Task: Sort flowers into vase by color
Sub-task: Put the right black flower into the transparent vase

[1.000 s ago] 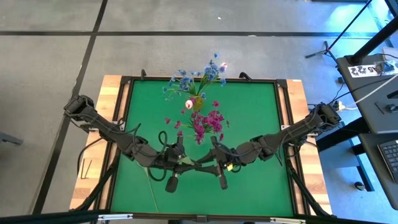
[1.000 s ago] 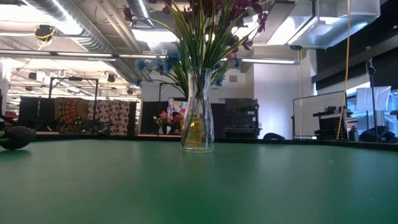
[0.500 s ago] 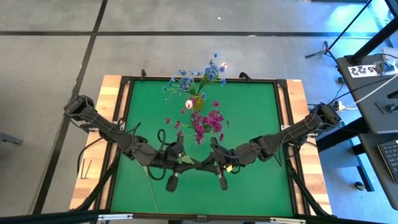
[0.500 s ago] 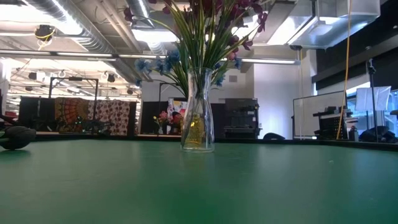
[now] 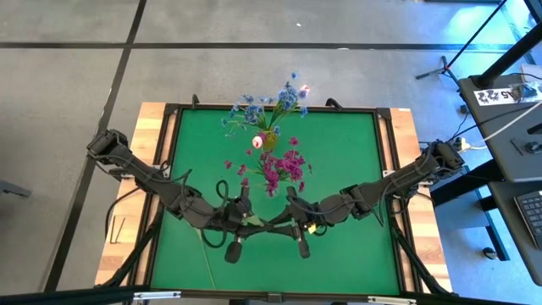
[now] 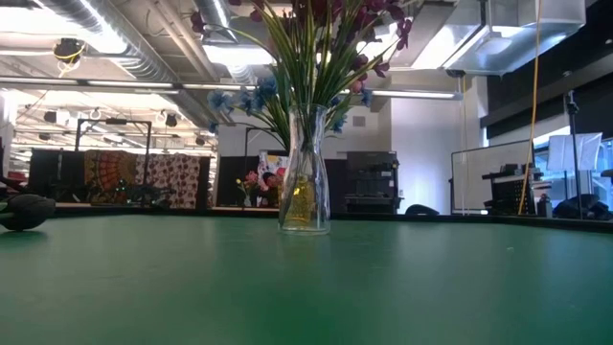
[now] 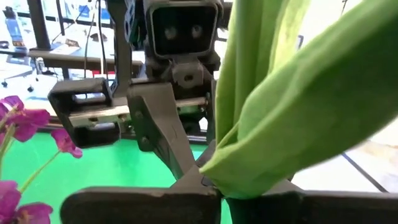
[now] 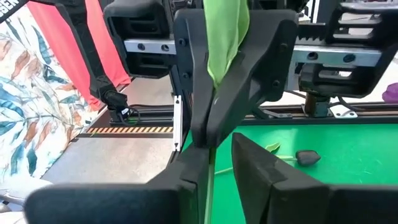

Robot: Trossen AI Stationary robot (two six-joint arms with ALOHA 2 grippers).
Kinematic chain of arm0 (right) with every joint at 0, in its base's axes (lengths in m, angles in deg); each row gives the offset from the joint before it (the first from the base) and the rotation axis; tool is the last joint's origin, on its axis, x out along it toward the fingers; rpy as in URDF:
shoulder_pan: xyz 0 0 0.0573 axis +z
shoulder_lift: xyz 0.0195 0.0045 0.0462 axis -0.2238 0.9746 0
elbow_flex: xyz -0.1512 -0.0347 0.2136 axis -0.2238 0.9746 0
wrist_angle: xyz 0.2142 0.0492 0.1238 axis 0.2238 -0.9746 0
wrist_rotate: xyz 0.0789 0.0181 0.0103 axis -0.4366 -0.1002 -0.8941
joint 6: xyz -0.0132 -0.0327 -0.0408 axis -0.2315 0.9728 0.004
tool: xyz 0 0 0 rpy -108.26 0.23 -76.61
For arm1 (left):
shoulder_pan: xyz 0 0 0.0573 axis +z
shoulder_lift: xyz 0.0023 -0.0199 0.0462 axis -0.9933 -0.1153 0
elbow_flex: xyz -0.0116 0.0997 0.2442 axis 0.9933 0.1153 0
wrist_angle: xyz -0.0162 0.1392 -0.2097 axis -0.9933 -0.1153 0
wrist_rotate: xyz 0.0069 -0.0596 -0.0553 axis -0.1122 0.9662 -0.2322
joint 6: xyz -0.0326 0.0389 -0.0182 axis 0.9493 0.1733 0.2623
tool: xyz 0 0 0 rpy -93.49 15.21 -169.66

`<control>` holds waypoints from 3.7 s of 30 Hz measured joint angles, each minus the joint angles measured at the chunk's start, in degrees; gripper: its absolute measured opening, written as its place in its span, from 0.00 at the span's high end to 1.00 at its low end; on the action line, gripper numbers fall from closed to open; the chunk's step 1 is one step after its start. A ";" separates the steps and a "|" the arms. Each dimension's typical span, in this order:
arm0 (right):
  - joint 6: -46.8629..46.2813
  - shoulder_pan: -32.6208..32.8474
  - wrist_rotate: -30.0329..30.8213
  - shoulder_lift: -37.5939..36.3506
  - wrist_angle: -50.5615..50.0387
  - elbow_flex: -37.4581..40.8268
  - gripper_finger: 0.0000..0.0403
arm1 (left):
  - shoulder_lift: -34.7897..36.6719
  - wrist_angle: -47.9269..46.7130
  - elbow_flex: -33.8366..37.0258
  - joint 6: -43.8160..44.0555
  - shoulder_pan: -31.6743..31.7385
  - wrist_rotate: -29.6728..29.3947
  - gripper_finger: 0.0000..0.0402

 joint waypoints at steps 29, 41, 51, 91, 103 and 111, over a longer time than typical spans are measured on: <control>0.38 0.09 4.57 -0.25 -0.48 0.00 0.99 | 1.74 0.52 0.00 0.49 -0.66 -3.55 0.70; 4.82 0.19 10.01 -5.78 -0.78 0.00 1.00 | 7.07 0.36 0.00 -8.52 -6.84 -13.27 0.57; 9.89 1.99 17.83 -8.80 -2.38 0.00 1.00 | 8.26 0.10 -0.02 -14.21 -10.65 -24.58 0.57; 34.67 7.60 17.50 -2.87 69.24 35.67 1.00 | 26.31 0.09 20.70 -4.55 3.90 -2.96 0.58; 34.33 -2.30 13.28 1.07 74.73 35.67 1.00 | 27.26 8.21 27.78 -1.60 6.80 -1.57 0.58; 29.97 -7.70 6.74 1.07 74.86 35.65 1.00 | 27.26 8.41 27.78 -1.55 6.80 -1.57 0.58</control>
